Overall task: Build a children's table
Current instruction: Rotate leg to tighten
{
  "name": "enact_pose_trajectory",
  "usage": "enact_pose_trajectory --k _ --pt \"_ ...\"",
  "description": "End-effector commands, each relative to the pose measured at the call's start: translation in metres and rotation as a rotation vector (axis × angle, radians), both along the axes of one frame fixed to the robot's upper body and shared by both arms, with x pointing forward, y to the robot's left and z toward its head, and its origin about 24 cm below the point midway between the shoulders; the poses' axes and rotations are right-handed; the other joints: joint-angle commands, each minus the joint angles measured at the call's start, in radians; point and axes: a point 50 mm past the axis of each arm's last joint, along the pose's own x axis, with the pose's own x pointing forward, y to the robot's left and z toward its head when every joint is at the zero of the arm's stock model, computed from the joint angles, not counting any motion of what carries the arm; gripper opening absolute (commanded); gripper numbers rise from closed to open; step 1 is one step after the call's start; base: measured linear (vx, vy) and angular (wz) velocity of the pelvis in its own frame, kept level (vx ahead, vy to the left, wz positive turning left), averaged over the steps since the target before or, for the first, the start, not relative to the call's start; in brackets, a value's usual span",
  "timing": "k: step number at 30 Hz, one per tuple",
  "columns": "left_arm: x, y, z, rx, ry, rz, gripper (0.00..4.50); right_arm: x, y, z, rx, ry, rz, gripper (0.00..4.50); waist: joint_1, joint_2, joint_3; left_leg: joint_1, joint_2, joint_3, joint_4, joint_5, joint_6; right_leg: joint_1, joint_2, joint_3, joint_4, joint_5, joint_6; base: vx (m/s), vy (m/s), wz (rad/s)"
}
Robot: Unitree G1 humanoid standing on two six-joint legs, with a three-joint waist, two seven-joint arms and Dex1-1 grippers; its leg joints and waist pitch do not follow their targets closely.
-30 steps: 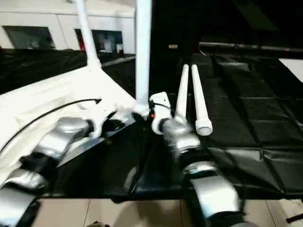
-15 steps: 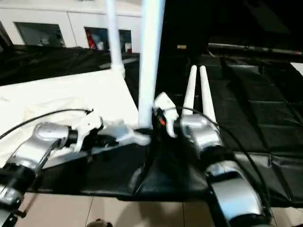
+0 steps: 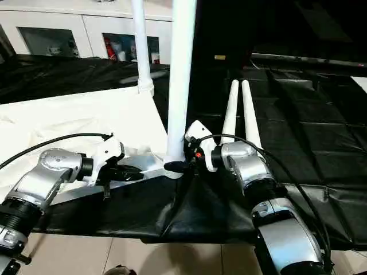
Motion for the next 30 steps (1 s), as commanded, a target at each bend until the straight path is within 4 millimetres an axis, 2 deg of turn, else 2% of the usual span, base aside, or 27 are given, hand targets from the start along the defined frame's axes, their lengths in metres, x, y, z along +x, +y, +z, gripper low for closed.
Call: enact_pose_trajectory --k 1,2,3,4,5,6,7,9,10,15,17,18,20,21,23,24,26,28,29,30 --pt "0.011 -0.009 0.009 -0.041 -0.052 0.070 0.00 0.003 0.002 -0.009 0.017 0.019 -0.149 2.77 -0.005 -0.001 -0.069 0.022 0.026 -0.002 -0.065 -0.185 0.017 0.048 -0.065 0.045 -0.070 -0.023 -0.242 0.000 0.000 0.00" --pt "0.018 -0.013 0.007 -0.029 -0.063 0.160 0.00 0.006 0.006 -0.016 0.023 0.034 -0.284 2.77 -0.007 -0.001 -0.070 0.025 0.024 -0.004 -0.066 -0.197 0.007 0.049 -0.066 0.045 -0.073 -0.050 -0.238 0.000 0.000 0.00" --pt "0.018 -0.013 0.007 -0.029 -0.063 0.160 0.00 0.006 0.006 -0.016 0.023 0.034 -0.284 2.77 -0.010 -0.002 -0.069 0.026 0.023 -0.002 -0.067 -0.200 0.002 0.047 -0.066 0.046 -0.074 -0.062 -0.236 0.000 0.000 0.00" --pt "0.022 -0.015 0.005 -0.022 -0.069 0.205 0.00 0.008 0.009 -0.020 0.024 0.043 -0.354 2.76 -0.007 -0.001 -0.068 0.029 0.023 -0.004 -0.069 -0.223 -0.009 0.047 -0.069 0.047 -0.081 -0.105 -0.226 0.000 0.000 0.00" --pt "0.036 -0.024 -0.001 0.006 -0.069 0.389 0.00 0.012 0.017 -0.031 0.011 0.074 -0.587 2.76 -0.012 -0.001 -0.066 0.029 0.023 -0.002 -0.071 -0.229 -0.018 0.044 -0.068 0.050 -0.080 -0.121 -0.221 0.000 0.000 0.00" --pt "0.039 -0.027 -0.003 0.014 -0.066 0.435 0.00 0.012 0.020 -0.034 0.004 0.083 -0.643 2.76 -0.013 0.000 -0.062 0.035 0.023 -0.002 -0.074 -0.243 -0.031 0.038 -0.065 0.051 -0.086 -0.144 -0.218 0.000 0.000 0.00" --pt "0.041 -0.031 -0.003 0.017 -0.068 0.463 0.00 0.012 0.024 -0.035 0.013 0.089 -0.669 2.76 -0.011 0.000 -0.066 0.041 0.023 -0.007 -0.076 -0.262 -0.051 0.042 -0.070 0.050 -0.087 -0.175 -0.209 0.000 0.000 0.00" --pt "0.047 -0.043 -0.005 0.016 -0.076 0.521 0.00 0.011 0.039 -0.037 0.049 0.109 -0.734 2.76 -0.007 0.000 -0.066 0.042 0.023 -0.005 -0.075 -0.271 -0.052 0.039 -0.071 0.052 -0.092 -0.174 -0.196 0.000 0.000 0.00" --pt "0.048 -0.050 -0.005 0.020 -0.084 0.518 0.00 0.011 0.048 -0.035 0.065 0.098 -0.738 2.76 -0.007 -0.002 -0.067 0.034 0.021 -0.005 -0.075 -0.261 -0.043 0.047 -0.072 0.051 -0.089 -0.152 -0.191 0.000 0.000 0.00" --pt "0.049 -0.061 -0.002 0.028 -0.133 0.459 0.00 0.013 0.065 -0.022 0.133 0.030 -0.652 2.76 -0.004 0.000 -0.068 0.029 0.020 -0.005 -0.074 -0.243 -0.017 0.048 -0.071 0.050 -0.091 -0.121 -0.173 0.000 0.000 0.00" --pt "0.048 -0.063 0.001 -0.005 -0.146 0.400 0.00 0.016 0.064 -0.015 0.162 -0.010 -0.637 3.31 -0.004 -0.002 -0.068 0.029 0.021 -0.005 -0.075 -0.252 -0.016 0.048 -0.071 0.049 -0.092 -0.132 -0.175 0.000 0.000 0.00" --pt "0.048 -0.063 0.002 -0.010 -0.147 0.394 0.00 0.016 0.064 -0.015 0.164 -0.014 -0.638 3.45 -0.004 -0.003 -0.068 0.029 0.021 -0.005 -0.074 -0.252 -0.014 0.048 -0.071 0.049 -0.092 -0.134 -0.174 0.000 0.000 0.00" --pt "0.047 -0.063 0.002 -0.014 -0.150 0.370 0.00 0.017 0.062 -0.013 0.168 -0.023 -0.626 3.52 -0.010 -0.004 -0.068 0.019 0.019 -0.008 -0.076 -0.244 -0.009 0.054 -0.071 0.048 -0.089 -0.130 -0.167 0.000 0.000 0.00" --pt "0.046 -0.062 0.002 -0.017 -0.152 0.356 0.00 0.018 0.060 -0.012 0.167 -0.033 -0.621 3.73 -0.013 -0.005 -0.069 0.016 0.019 -0.009 -0.076 -0.234 -0.009 0.058 -0.071 0.047 -0.087 -0.124 -0.165 0.000 0.000 0.00" --pt "0.042 -0.055 0.002 -0.024 -0.148 0.305 0.00 0.021 0.050 -0.006 0.176 -0.070 -0.564 3.85 -0.019 -0.003 -0.072 0.021 0.020 -0.008 -0.072 -0.216 0.001 0.053 -0.069 0.047 -0.083 -0.075 -0.184 0.000 0.000 0.00" --pt "0.041 -0.054 0.002 -0.031 -0.146 0.293 0.00 0.021 0.048 -0.004 0.187 -0.064 -0.551 3.92 -0.021 -0.004 -0.073 0.019 0.019 -0.008 -0.070 -0.208 0.007 0.055 -0.069 0.046 -0.082 -0.058 -0.191 0.000 0.000 0.00" --pt "0.035 -0.047 0.004 -0.061 -0.151 0.205 0.00 0.021 0.036 0.002 0.214 -0.048 -0.439 4.18 -0.021 -0.005 -0.077 0.017 0.020 -0.005 -0.063 -0.153 0.041 0.061 -0.067 0.044 -0.071 0.045 -0.222 0.000 0.000 0.00" --pt "0.032 -0.045 0.005 -0.075 -0.150 0.169 0.00 0.020 0.032 0.003 0.194 -0.052 -0.373 4.32 -0.022 -0.002 -0.076 0.015 0.020 -0.003 -0.061 -0.137 0.058 0.061 -0.065 0.043 -0.070 0.077 -0.233 0.000 0.000 0.00" --pt "0.030 -0.044 0.006 -0.086 -0.146 0.145 0.00 0.018 0.028 0.003 0.177 -0.056 -0.328 4.38 -0.018 -0.002 -0.076 0.017 0.021 0.000 -0.058 -0.123 0.073 0.059 -0.064 0.041 -0.067 0.099 -0.252 0.000 0.000 0.00" --pt "0.025 -0.040 0.007 -0.097 -0.133 0.091 0.00 0.018 0.017 0.005 0.133 -0.073 -0.275 4.45 -0.016 0.001 -0.076 0.018 0.022 0.000 -0.057 -0.126 0.075 0.058 -0.065 0.040 -0.067 0.094 -0.255 0.000 0.000 0.00"
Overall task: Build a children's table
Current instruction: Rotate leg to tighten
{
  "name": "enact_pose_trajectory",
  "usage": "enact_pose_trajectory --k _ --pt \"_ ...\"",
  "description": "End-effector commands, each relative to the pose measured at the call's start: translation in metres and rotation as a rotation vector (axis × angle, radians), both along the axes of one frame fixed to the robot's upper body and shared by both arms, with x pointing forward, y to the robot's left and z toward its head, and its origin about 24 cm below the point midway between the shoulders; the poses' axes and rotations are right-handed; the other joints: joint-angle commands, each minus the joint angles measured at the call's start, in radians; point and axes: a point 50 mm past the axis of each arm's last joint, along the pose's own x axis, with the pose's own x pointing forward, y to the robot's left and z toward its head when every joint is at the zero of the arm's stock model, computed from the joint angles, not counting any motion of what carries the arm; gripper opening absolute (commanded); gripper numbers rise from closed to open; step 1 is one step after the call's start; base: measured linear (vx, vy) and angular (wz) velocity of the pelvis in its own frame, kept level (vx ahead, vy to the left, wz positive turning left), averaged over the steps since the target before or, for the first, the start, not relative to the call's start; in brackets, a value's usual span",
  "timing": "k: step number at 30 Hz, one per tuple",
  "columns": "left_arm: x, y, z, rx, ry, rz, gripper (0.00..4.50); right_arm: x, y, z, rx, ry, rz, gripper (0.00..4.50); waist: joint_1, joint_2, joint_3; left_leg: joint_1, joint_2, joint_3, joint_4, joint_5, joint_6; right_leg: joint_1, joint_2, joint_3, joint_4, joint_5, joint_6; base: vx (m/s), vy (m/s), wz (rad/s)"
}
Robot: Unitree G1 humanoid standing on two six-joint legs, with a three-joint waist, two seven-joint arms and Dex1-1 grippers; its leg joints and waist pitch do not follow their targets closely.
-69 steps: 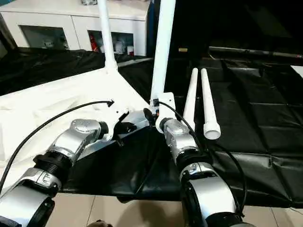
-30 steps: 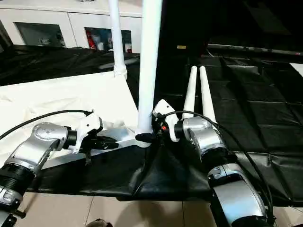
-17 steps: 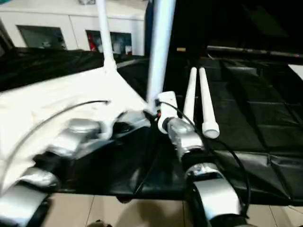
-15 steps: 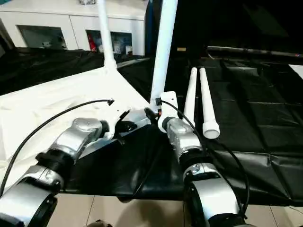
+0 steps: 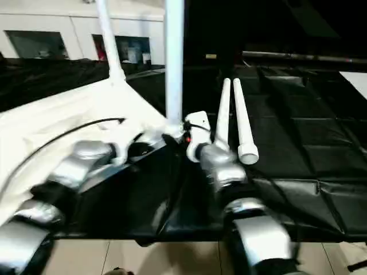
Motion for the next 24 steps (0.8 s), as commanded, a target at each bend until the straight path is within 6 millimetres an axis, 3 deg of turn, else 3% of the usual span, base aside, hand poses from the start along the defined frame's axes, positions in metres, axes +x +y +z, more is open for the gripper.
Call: enact_pose_trajectory --k 1,4,5,8,16,24 --pt "-0.008 -0.018 0.008 -0.097 -0.028 -0.152 0.00 -0.002 0.006 0.008 -0.021 -0.031 0.122 4.45 0.008 -0.003 -0.076 0.015 0.025 0.000 -0.049 -0.128 0.076 0.058 -0.065 0.039 -0.060 0.083 -0.261 0.000 0.000 0.00" --pt "-0.013 -0.013 0.008 -0.091 -0.006 -0.203 0.00 -0.004 -0.006 0.011 -0.069 -0.043 0.187 4.45 0.018 0.000 -0.074 0.020 0.028 0.001 -0.050 -0.154 0.069 0.054 -0.066 0.041 -0.064 0.035 -0.261 0.000 0.000 0.00" --pt "-0.019 -0.007 0.010 -0.085 0.022 -0.274 0.00 -0.007 -0.019 0.015 -0.105 -0.026 0.280 4.45 0.024 0.003 -0.073 0.026 0.031 -0.001 -0.054 -0.188 0.055 0.051 -0.065 0.041 -0.067 -0.005 -0.257 0.000 0.000 0.00" --pt "-0.025 -0.002 0.013 -0.101 0.041 -0.332 0.00 -0.017 -0.028 0.013 -0.162 0.023 0.430 4.45 0.034 -0.001 -0.071 0.024 0.030 0.001 -0.053 -0.191 0.049 0.052 -0.063 0.042 -0.067 -0.010 -0.250 0.000 0.000 0.00" --pt "-0.026 0.003 0.015 -0.095 0.052 -0.338 0.00 -0.020 -0.028 0.005 -0.235 0.049 0.459 4.45 0.034 -0.003 -0.070 0.022 0.029 -0.003 -0.057 -0.221 0.021 0.048 -0.067 0.044 -0.071 -0.086 -0.237 0.000 0.000 0.00" --pt "-0.026 0.004 0.016 -0.100 0.055 -0.339 0.00 -0.017 -0.022 0.011 -0.175 0.016 0.432 3.68 0.035 -0.001 -0.073 0.022 0.028 -0.002 -0.053 -0.195 0.029 0.048 -0.065 0.044 -0.066 -0.033 -0.244 0.000 0.000 0.00"
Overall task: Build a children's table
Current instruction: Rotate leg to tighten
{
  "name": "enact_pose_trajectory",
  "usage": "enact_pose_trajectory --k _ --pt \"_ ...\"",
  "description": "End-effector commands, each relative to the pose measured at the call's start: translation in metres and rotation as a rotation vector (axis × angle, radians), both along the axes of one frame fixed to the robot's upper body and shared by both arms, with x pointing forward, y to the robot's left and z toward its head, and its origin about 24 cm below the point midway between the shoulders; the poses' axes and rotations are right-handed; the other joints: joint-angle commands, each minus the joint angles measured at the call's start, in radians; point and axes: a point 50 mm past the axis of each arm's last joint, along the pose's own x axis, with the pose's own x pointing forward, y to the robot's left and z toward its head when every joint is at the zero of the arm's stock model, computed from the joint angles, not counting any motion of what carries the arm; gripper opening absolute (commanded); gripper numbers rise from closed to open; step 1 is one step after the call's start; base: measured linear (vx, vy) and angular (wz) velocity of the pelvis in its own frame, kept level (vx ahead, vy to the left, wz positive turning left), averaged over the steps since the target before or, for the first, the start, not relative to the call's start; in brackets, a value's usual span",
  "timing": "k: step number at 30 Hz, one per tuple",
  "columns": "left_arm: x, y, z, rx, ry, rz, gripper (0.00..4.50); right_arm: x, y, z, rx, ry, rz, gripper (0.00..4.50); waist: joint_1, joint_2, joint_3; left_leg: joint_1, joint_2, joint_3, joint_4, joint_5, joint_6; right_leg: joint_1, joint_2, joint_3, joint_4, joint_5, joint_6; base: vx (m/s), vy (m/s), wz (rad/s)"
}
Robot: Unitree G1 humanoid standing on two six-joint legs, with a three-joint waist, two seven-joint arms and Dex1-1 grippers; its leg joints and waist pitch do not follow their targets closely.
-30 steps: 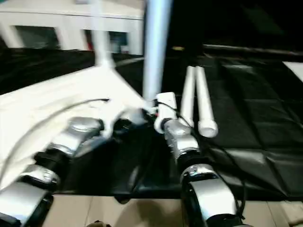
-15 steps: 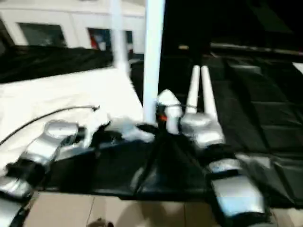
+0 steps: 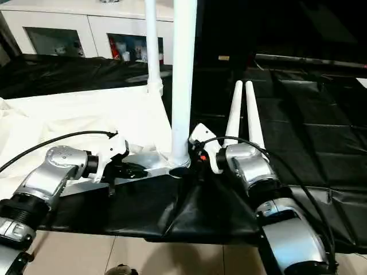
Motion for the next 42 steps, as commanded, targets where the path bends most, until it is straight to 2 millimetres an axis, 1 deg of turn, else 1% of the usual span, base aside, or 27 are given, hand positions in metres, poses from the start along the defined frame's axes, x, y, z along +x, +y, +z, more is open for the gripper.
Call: enact_pose_trajectory --k 1,2,4,6,12,15,16,17,18,19,20,21,22,23,24,27,28,29,31,32,33,35,38,39,40,41,42 --pt "0.001 -0.009 0.014 -0.088 -0.041 -0.051 0.00 0.004 0.005 0.011 0.037 -0.035 0.013 3.68 -0.006 -0.001 -0.073 0.023 0.027 -0.002 -0.060 -0.195 0.029 0.048 -0.064 0.043 -0.071 -0.032 -0.244 0.000 0.000 0.00" --pt "0.001 -0.009 0.014 -0.089 -0.038 -0.053 0.00 0.003 0.005 0.011 0.039 -0.034 0.021 3.51 -0.006 0.001 -0.073 0.023 0.027 -0.003 -0.060 -0.200 0.028 0.049 -0.064 0.043 -0.072 -0.036 -0.244 0.000 0.000 0.00" --pt "0.000 -0.008 0.014 -0.087 -0.034 -0.053 0.00 0.002 0.004 0.010 0.040 -0.029 0.029 3.46 -0.007 -0.001 -0.073 0.023 0.027 -0.003 -0.060 -0.206 0.027 0.049 -0.064 0.043 -0.073 -0.042 -0.243 0.000 0.000 0.00" --pt "0.000 -0.008 0.013 -0.086 -0.033 -0.053 0.00 0.002 0.004 0.010 0.041 -0.028 0.030 3.21 -0.009 -0.001 -0.073 0.022 0.027 -0.003 -0.061 -0.203 0.026 0.050 -0.064 0.042 -0.072 -0.040 -0.242 0.000 0.000 0.00" --pt "0.000 -0.008 0.013 -0.101 -0.030 -0.031 0.00 0.000 0.007 0.006 0.080 -0.020 -0.004 3.08 -0.015 -0.002 -0.074 0.021 0.026 -0.003 -0.059 -0.192 0.030 0.051 -0.064 0.042 -0.070 -0.024 -0.247 0.000 0.000 0.00" --pt "0.011 -0.014 0.009 -0.106 -0.050 0.109 0.00 0.008 0.013 -0.005 0.127 -0.033 -0.249 3.03 -0.023 -0.004 -0.072 0.021 0.026 -0.003 -0.062 -0.195 0.025 0.050 -0.066 0.043 -0.072 -0.039 -0.248 0.000 0.000 0.00" --pt "0.012 -0.015 0.009 -0.106 -0.050 0.114 0.00 0.008 0.013 -0.005 0.127 -0.033 -0.257 3.01 -0.027 -0.004 -0.071 0.023 0.024 -0.003 -0.063 -0.200 0.017 0.048 -0.066 0.044 -0.075 -0.060 -0.245 0.000 0.000 0.00" --pt "0.021 -0.020 0.005 -0.085 -0.065 0.226 0.00 0.011 0.018 -0.014 0.141 -0.024 -0.423 2.98 -0.028 -0.004 -0.071 0.025 0.023 -0.003 -0.064 -0.205 0.007 0.048 -0.067 0.045 -0.077 -0.078 -0.239 0.000 0.000 0.00" --pt "0.026 -0.023 0.003 -0.071 -0.067 0.295 0.00 0.012 0.021 -0.018 0.155 -0.012 -0.518 2.98 -0.030 -0.005 -0.071 0.026 0.024 -0.004 -0.065 -0.205 0.003 0.048 -0.066 0.046 -0.078 -0.081 -0.236 0.000 0.000 0.00" --pt "0.031 -0.026 0.002 -0.062 -0.074 0.368 0.00 0.013 0.024 -0.022 0.163 -0.002 -0.603 2.97 -0.030 -0.003 -0.070 0.028 0.024 -0.006 -0.067 -0.208 -0.009 0.046 -0.067 0.047 -0.079 -0.095 -0.229 0.000 0.000 0.00" --pt "0.037 -0.031 0.001 -0.060 -0.078 0.447 0.00 0.014 0.027 -0.025 0.167 0.015 -0.699 2.95 -0.035 -0.003 -0.071 0.029 0.022 -0.003 -0.067 -0.210 -0.021 0.045 -0.063 0.049 -0.079 -0.087 -0.224 0.000 0.000 0.00" --pt "0.040 -0.036 0.000 -0.066 -0.072 0.478 0.00 0.015 0.031 -0.027 0.177 0.029 -0.751 2.88 -0.033 -0.004 -0.072 0.030 0.022 -0.007 -0.068 -0.213 -0.021 0.049 -0.068 0.048 -0.079 -0.086 -0.222 0.000 0.000 0.00" --pt "0.041 -0.039 0.000 -0.072 -0.067 0.491 0.00 0.015 0.034 -0.028 0.183 0.038 -0.778 2.88 -0.033 -0.004 -0.074 0.031 0.020 -0.003 -0.066 -0.205 -0.017 0.047 -0.067 0.047 -0.081 -0.078 -0.222 0.000 0.000 0.00" --pt "0.043 -0.044 -0.001 -0.068 -0.074 0.511 0.00 0.015 0.040 -0.028 0.210 0.055 -0.811 2.81 -0.031 -0.003 -0.074 0.024 0.018 -0.004 -0.064 -0.186 -0.005 0.054 -0.067 0.048 -0.078 -0.043 -0.220 0.000 0.000 0.00" --pt "0.044 -0.051 -0.002 -0.061 -0.082 0.524 0.00 0.016 0.047 -0.027 0.229 0.062 -0.843 2.81 -0.031 -0.005 -0.074 0.024 0.015 -0.001 -0.062 -0.181 0.004 0.052 -0.066 0.048 -0.081 -0.035 -0.218 0.000 0.000 0.00" --pt "0.045 -0.064 -0.001 -0.062 -0.102 0.486 0.00 0.016 0.063 -0.022 0.234 0.025 -0.806 2.81 -0.026 0.004 -0.073 0.026 0.017 -0.004 -0.065 -0.199 0.002 0.051 -0.067 0.047 -0.086 -0.064 -0.205 0.000 0.000 0.00" --pt "0.044 -0.067 -0.001 -0.059 -0.107 0.466 0.00 0.016 0.067 -0.020 0.240 0.013 -0.779 2.81 -0.026 0.002 -0.072 0.025 0.019 -0.004 -0.066 -0.208 0.001 0.051 -0.067 0.047 -0.086 -0.065 -0.202 0.000 0.000 0.00" --pt "0.044 -0.070 -0.001 -0.048 -0.118 0.444 0.00 0.015 0.072 -0.017 0.245 -0.008 -0.745 2.81 -0.028 0.008 -0.072 0.025 0.020 -0.006 -0.068 -0.219 -0.003 0.052 -0.065 0.046 -0.086 -0.062 -0.200 0.000 0.000 0.00" --pt "0.044 -0.070 -0.001 -0.044 -0.121 0.443 0.00 0.015 0.074 -0.016 0.253 -0.016 -0.737 2.81 -0.028 0.007 -0.073 0.026 0.020 -0.007 -0.069 -0.224 -0.003 0.052 -0.065 0.045 -0.085 -0.057 -0.201 0.000 0.000 0.00" --pt "0.045 -0.070 0.000 -0.046 -0.125 0.425 0.00 0.016 0.073 -0.012 0.284 -0.027 -0.732 2.81 -0.027 0.007 -0.073 0.028 0.020 -0.006 -0.069 -0.232 -0.002 0.052 -0.065 0.046 -0.086 -0.052 -0.206 0.000 0.000 0.00" --pt "0.045 -0.070 0.000 -0.046 -0.125 0.421 0.00 0.017 0.072 -0.011 0.293 -0.032 -0.733 3.12 -0.027 0.006 -0.073 0.027 0.020 -0.006 -0.068 -0.231 -0.001 0.053 -0.066 0.047 -0.086 -0.050 -0.207 0.000 0.000 0.00" --pt "0.044 -0.070 0.001 -0.059 -0.143 0.386 0.00 0.018 0.067 -0.008 0.308 -0.045 -0.731 3.45 -0.025 0.004 -0.072 0.026 0.020 -0.006 -0.069 -0.226 0.004 0.053 -0.067 0.046 -0.086 -0.051 -0.209 0.000 0.000 0.00" --pt "0.043 -0.072 0.004 -0.096 -0.183 0.350 0.00 0.019 0.059 -0.005 0.274 -0.097 -0.726 3.55 -0.025 0.000 -0.072 0.024 0.020 -0.007 -0.069 -0.224 0.015 0.055 -0.069 0.046 -0.086 -0.059 -0.200 0.000 0.000 0.00" --pt "0.043 -0.073 0.006 -0.109 -0.199 0.343 0.00 0.019 0.055 -0.003 0.273 -0.114 -0.725 3.55 -0.026 -0.005 -0.071 0.023 0.020 -0.006 -0.070 -0.218 0.018 0.056 -0.068 0.046 -0.087 -0.056 -0.196 0.000 0.000 0.00" --pt "0.043 -0.074 0.007 -0.132 -0.202 0.343 0.00 0.018 0.053 -0.002 0.278 -0.117 -0.723 3.55 -0.024 -0.008 -0.072 0.022 0.020 -0.006 -0.068 -0.198 0.025 0.058 -0.068 0.047 -0.084 -0.040 -0.195 0.000 0.000 0.00" --pt "0.043 -0.074 0.010 -0.158 -0.211 0.344 0.00 0.017 0.050 -0.001 0.280 -0.128 -0.719 3.55 -0.023 -0.007 -0.074 0.021 0.019 -0.005 -0.066 -0.176 0.033 0.058 -0.068 0.046 -0.082 -0.016 -0.198 0.000 0.000 0.00" --pt "0.044 -0.074 0.014 -0.192 -0.217 0.356 0.28 0.014 0.045 0.001 0.276 -0.153 -0.703 3.60 -0.022 -0.006 -0.074 0.022 0.020 -0.005 -0.066 -0.173 0.037 0.057 -0.068 0.046 -0.082 -0.010 -0.199 0.000 0.000 0.00"
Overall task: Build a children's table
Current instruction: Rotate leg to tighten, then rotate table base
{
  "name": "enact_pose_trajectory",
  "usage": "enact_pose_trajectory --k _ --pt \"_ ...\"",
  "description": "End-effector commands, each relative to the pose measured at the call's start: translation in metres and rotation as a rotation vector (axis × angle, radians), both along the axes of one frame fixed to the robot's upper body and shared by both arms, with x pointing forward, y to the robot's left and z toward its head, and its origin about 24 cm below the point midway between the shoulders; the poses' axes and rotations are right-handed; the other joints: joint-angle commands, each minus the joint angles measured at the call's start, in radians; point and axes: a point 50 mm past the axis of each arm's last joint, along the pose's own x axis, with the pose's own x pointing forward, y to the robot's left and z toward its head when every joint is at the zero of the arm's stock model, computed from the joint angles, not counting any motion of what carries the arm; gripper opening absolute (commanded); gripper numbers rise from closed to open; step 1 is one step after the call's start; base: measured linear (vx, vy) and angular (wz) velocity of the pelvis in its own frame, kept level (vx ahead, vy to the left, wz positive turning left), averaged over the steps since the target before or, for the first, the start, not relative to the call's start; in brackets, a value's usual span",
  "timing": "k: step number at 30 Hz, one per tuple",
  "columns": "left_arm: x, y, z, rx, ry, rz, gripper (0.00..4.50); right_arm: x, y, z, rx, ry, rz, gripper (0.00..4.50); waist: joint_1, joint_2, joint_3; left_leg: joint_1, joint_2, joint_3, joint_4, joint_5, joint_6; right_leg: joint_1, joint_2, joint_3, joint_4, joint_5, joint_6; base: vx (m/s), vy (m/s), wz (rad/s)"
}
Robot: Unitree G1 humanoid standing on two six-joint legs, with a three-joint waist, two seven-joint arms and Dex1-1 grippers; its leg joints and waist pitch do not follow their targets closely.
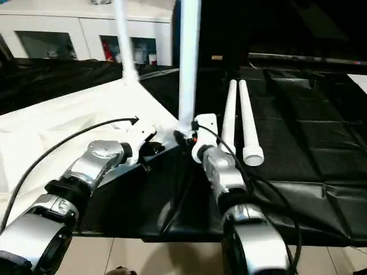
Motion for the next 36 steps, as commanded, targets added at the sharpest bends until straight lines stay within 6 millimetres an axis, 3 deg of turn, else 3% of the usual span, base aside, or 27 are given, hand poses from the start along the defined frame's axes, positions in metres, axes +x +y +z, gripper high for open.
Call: enact_pose_trajectory --k 1,3,4,7,8,10,12,13,15,16,18,19,20,21,22,23,25,26,27,28,31,32,33,35,36 --pt "0.003 -0.016 0.021 -0.159 -0.109 -0.028 0.28 -0.001 0.012 0.016 0.005 -0.072 0.098 3.60 0.001 -0.011 -0.075 0.019 0.022 -0.006 -0.057 -0.158 0.048 0.056 -0.067 0.044 -0.074 0.014 -0.201 0.000 0.000 0.00" --pt "0.006 -0.012 0.028 -0.173 -0.132 -0.015 0.28 -0.007 0.007 0.017 0.002 -0.083 0.112 3.60 0.002 -0.010 -0.075 0.016 0.021 -0.007 -0.056 -0.144 0.058 0.057 -0.066 0.043 -0.072 0.038 -0.204 0.000 0.000 0.00" --pt "0.009 -0.006 0.033 -0.172 -0.159 0.009 0.48 -0.012 0.006 0.016 -0.008 -0.083 0.129 3.63 0.006 -0.004 -0.079 0.021 0.025 -0.008 -0.055 -0.144 0.056 0.054 -0.069 0.043 -0.070 0.054 -0.215 0.000 0.000 0.00" --pt "0.018 0.017 0.049 -0.147 -0.246 0.136 0.69 -0.021 0.007 0.012 -0.041 -0.080 0.177 3.63 -0.001 -0.010 -0.077 0.013 0.024 -0.011 -0.057 -0.141 0.056 0.059 -0.065 0.038 -0.065 0.103 -0.212 0.000 0.000 0.00" --pt "0.020 0.024 0.053 -0.138 -0.262 0.172 0.75 -0.023 0.007 0.011 -0.041 -0.074 0.181 3.63 -0.004 -0.014 -0.075 0.014 0.024 -0.011 -0.059 -0.151 0.054 0.059 -0.068 0.038 -0.066 0.076 -0.212 0.000 0.000 0.00" --pt "0.023 0.042 0.060 -0.076 -0.308 0.243 1.06 -0.025 0.007 0.009 -0.030 -0.057 0.178 3.63 -0.006 -0.012 -0.072 0.016 0.024 -0.011 -0.061 -0.171 0.042 0.056 -0.068 0.040 -0.072 0.018 -0.200 0.000 0.000 0.00" --pt "0.025 0.072 0.070 -0.005 -0.347 0.372 1.13 -0.027 0.009 0.006 -0.036 -0.043 0.193 3.63 -0.007 -0.010 -0.071 0.019 0.026 -0.012 -0.064 -0.187 0.023 0.053 -0.066 0.041 -0.072 -0.024 -0.184 0.000 0.000 0.00" --pt "0.023 0.091 0.074 0.038 -0.357 0.439 1.13 -0.028 0.009 0.005 -0.046 -0.035 0.200 3.63 -0.010 -0.012 -0.071 0.021 0.030 -0.012 -0.067 -0.195 0.012 0.051 -0.065 0.040 -0.072 -0.036 -0.181 0.000 0.000 0.00" --pt "0.017 0.119 0.081 0.121 -0.376 0.521 1.35 -0.030 0.010 0.003 -0.062 -0.019 0.201 3.63 -0.014 -0.006 -0.069 0.023 0.028 -0.012 -0.067 -0.193 0.002 0.046 -0.064 0.041 -0.073 -0.043 -0.182 0.000 0.000 0.00" --pt "0.017 0.120 0.081 0.126 -0.377 0.524 1.55 -0.030 0.010 0.003 -0.063 -0.018 0.200 3.63 -0.014 -0.008 -0.069 0.024 0.029 -0.012 -0.067 -0.190 -0.001 0.046 -0.063 0.041 -0.071 -0.039 -0.182 0.000 0.000 0.00" --pt "0.000 0.154 0.083 0.222 -0.355 0.612 1.55 -0.033 0.010 0.001 -0.084 0.006 0.203 3.63 -0.011 -0.006 -0.070 0.024 0.030 -0.011 -0.068 -0.172 -0.003 0.043 -0.062 0.041 -0.068 -0.017 -0.181 0.000 0.000 0.00" --pt "-0.006 0.163 0.083 0.248 -0.344 0.638 1.57 -0.033 0.011 -0.001 -0.089 0.015 0.201 3.63 -0.006 -0.012 -0.070 0.023 0.030 -0.011 -0.068 -0.160 -0.002 0.044 -0.064 0.040 -0.065 -0.007 -0.184 0.000 0.000 0.00" --pt "-0.017 0.179 0.084 0.298 -0.325 0.685 1.68 -0.034 0.011 -0.003 -0.097 0.033 0.196 3.63 -0.008 -0.015 -0.071 0.025 0.031 -0.009 -0.068 -0.156 -0.004 0.043 -0.063 0.040 -0.064 -0.002 -0.186 0.000 0.000 0.00" --pt "-0.028 0.190 0.084 0.336 -0.305 0.723 1.96 -0.034 0.011 -0.006 -0.106 0.046 0.191 3.63 -0.005 -0.012 -0.069 0.024 0.031 -0.010 -0.070 -0.161 -0.007 0.040 -0.064 0.040 -0.064 -0.016 -0.185 0.000 0.000 0.00" --pt "-0.028 0.190 0.084 0.336 -0.305 0.723 1.96 -0.034 0.011 -0.006 -0.106 0.046 0.191 3.63 -0.005 -0.022 -0.067 0.026 0.030 -0.007 -0.073 -0.170 -0.009 0.039 -0.061 0.040 -0.068 -0.028 -0.184 0.000 0.000 0.00" --pt "-0.034 0.195 0.084 0.356 -0.293 0.744 1.96 -0.034 0.012 -0.007 -0.110 0.052 0.189 3.63 -0.003 -0.015 -0.066 0.031 0.031 -0.009 -0.074 -0.190 -0.026 0.035 -0.061 0.041 -0.069 -0.038 -0.183 0.000 0.000 0.00" --pt "-0.051 0.211 0.076 0.422 -0.241 0.797 2.14 -0.032 0.016 -0.009 -0.116 0.066 0.188 3.63 -0.001 -0.024 -0.060 0.029 0.030 -0.010 -0.081 -0.219 -0.036 0.034 -0.060 0.041 -0.073 -0.059 -0.183 0.000 0.000 0.00" --pt "-0.059 0.219 0.070 0.470 -0.214 0.820 2.31 -0.031 0.019 -0.010 -0.118 0.072 0.188 3.63 0.000 -0.022 -0.062 0.030 0.031 -0.012 -0.080 -0.228 -0.043 0.034 -0.063 0.041 -0.071 -0.060 -0.183 0.000 0.000 0.00" --pt "-0.064 0.225 0.067 0.501 -0.197 0.833 2.40 -0.030 0.022 -0.010 -0.120 0.076 0.188 3.63 -0.002 -0.029 -0.059 0.028 0.029 -0.012 -0.084 -0.246 -0.046 0.034 -0.061 0.041 -0.074 -0.075 -0.178 0.000 0.000 0.00" --pt "-0.064 0.225 0.067 0.501 -0.197 0.833 2.40 -0.030 0.022 -0.010 -0.120 0.076 0.188 3.63 -0.001 -0.027 -0.059 0.033 0.029 -0.013 -0.085 -0.273 -0.053 0.031 -0.062 0.043 -0.077 -0.097 -0.172 0.000 0.000 0.00" --pt "-0.075 0.236 0.057 0.561 -0.159 0.860 2.67 -0.026 0.028 -0.009 -0.098 0.093 0.172 3.45 0.006 -0.037 -0.058 0.033 0.028 -0.015 -0.088 -0.288 -0.059 0.031 -0.063 0.044 -0.077 -0.105 -0.162 0.000 0.000 0.00" --pt "-0.076 0.236 0.053 0.549 -0.142 0.847 2.44 -0.025 0.031 -0.009 -0.088 0.096 0.171 3.26 0.005 -0.035 -0.059 0.035 0.028 -0.016 -0.088 -0.296 -0.065 0.029 -0.063 0.044 -0.077 -0.104 -0.164 0.000 0.000 0.00" --pt "-0.076 0.236 0.047 0.547 -0.125 0.827 2.18 -0.024 0.034 -0.009 -0.082 0.098 0.174 3.23 0.006 -0.042 -0.060 0.036 0.028 -0.015 -0.088 -0.295 -0.066 0.031 -0.062 0.044 -0.077 -0.100 -0.165 0.000 0.000 0.00" --pt "-0.075 0.235 0.041 0.532 -0.102 0.801 2.25 -0.022 0.037 -0.008 -0.077 0.100 0.176 3.12 0.009 -0.039 -0.060 0.036 0.026 -0.017 -0.089 -0.299 -0.074 0.030 -0.063 0.044 -0.075 -0.088 -0.164 0.000 0.000 0.00" --pt "-0.075 0.234 0.038 0.520 -0.095 0.791 2.15 -0.021 0.038 -0.008 -0.076 0.101 0.176 2.85 0.009 -0.041 -0.061 0.036 0.026 -0.016 -0.089 -0.298 -0.076 0.031 -0.063 0.044 -0.074 -0.081 -0.164 0.000 0.000 0.00"
